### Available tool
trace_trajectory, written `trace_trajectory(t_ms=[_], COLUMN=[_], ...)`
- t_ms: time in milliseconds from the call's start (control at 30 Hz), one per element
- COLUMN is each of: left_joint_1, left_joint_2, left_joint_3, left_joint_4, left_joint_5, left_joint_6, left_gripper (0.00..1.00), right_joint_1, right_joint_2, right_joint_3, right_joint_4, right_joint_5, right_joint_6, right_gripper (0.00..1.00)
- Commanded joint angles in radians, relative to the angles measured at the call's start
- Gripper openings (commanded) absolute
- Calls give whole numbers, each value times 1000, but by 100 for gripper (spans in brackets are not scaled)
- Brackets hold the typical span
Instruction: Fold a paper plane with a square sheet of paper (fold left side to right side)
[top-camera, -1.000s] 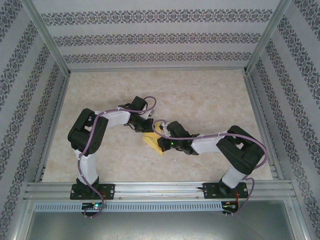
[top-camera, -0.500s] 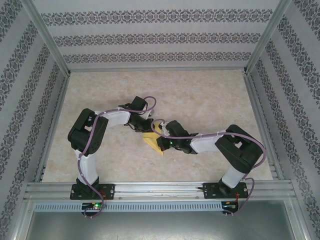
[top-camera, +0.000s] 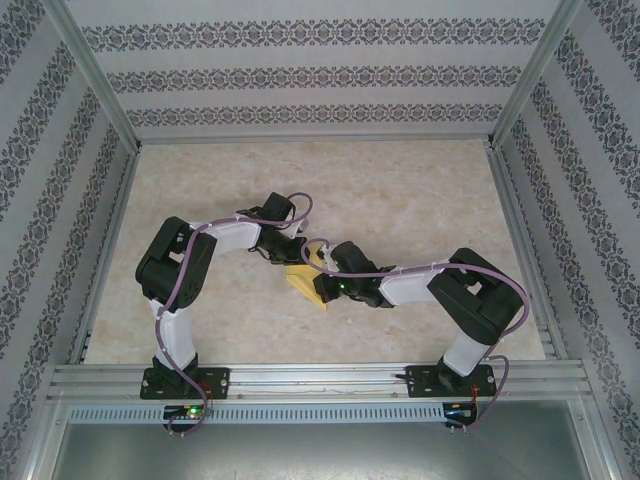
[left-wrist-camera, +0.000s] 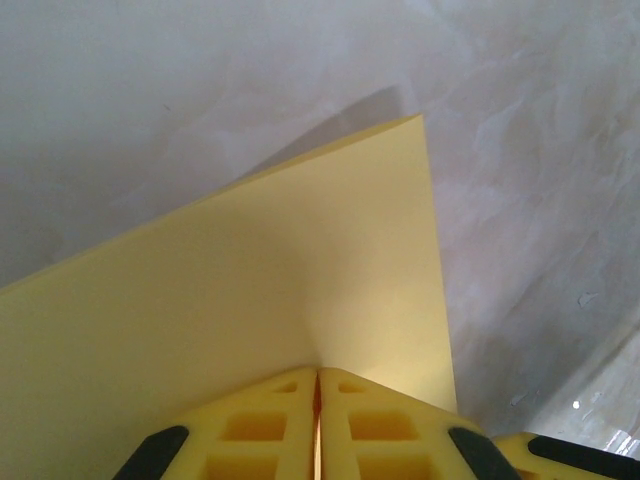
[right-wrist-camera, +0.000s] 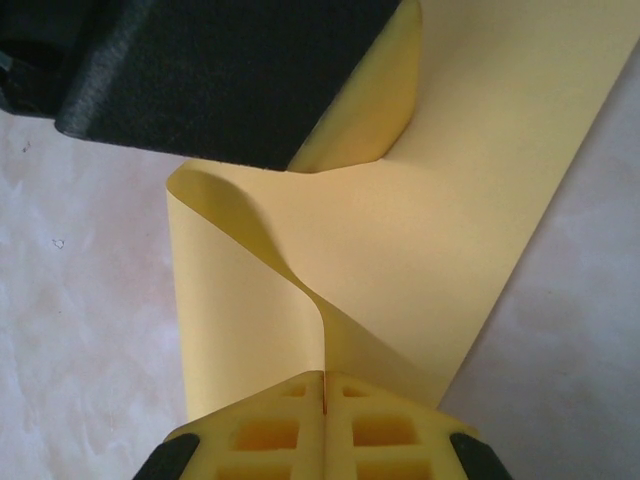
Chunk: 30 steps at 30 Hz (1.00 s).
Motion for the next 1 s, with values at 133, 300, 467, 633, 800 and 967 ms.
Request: trace_trajectory(t_ms=[133, 300, 467, 633, 800, 967], left_joint_1=[1, 14, 55, 118, 125, 119], left_joint_2=[19, 9, -30, -164, -320, -407], left_joint_3=[45, 147, 172, 23, -165, -336], left_joint_4=[-51, -104, -114, -37, 33, 168], left_joint_5=[-46, -52, -43, -16, 42, 149], left_joint_6=[19, 48, 44, 4, -52, -178], left_gripper=[19, 23, 23, 20, 19, 17], right_joint_1=[-8, -8, -8, -8, -11, -13], right_joint_2=[43, 40, 39, 38, 43, 55], right_joint_3=[-18, -36, -38, -39, -32, -30], right_joint_4=[-14, -14, -15, -17, -21, -20], right_joint_5=[-9, -16, -14, -13, -24, -26], right_joint_6=[9, 15, 21, 23, 21, 22], right_gripper=[0, 0, 0, 0, 0, 0])
